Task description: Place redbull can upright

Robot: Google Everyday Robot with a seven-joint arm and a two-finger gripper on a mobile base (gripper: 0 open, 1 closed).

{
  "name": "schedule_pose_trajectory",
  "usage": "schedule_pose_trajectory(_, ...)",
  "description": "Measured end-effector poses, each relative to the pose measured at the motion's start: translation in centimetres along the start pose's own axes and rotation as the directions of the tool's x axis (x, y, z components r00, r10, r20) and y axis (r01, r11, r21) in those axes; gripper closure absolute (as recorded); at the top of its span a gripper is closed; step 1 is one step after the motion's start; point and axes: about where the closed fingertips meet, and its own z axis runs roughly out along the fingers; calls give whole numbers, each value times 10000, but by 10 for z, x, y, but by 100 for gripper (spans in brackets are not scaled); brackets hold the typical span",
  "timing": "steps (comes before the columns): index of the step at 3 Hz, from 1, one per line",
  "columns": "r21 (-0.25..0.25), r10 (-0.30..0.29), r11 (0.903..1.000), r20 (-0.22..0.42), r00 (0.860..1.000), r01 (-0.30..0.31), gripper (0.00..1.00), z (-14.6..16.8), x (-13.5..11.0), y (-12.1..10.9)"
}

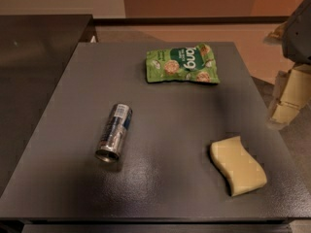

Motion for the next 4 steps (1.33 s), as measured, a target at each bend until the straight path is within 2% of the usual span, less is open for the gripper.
schedule_pose_trajectory(2, -89, -131, 9999, 73, 9999, 132, 0, -2, -4, 0)
schedule_pose_trajectory(3, -521, -1227, 9907, 632, 9904, 1261, 0, 3, -32, 8)
schedule_pose_trajectory(4, -828, -2789, 9524, 1508, 9484, 2933, 0, 14, -70, 21)
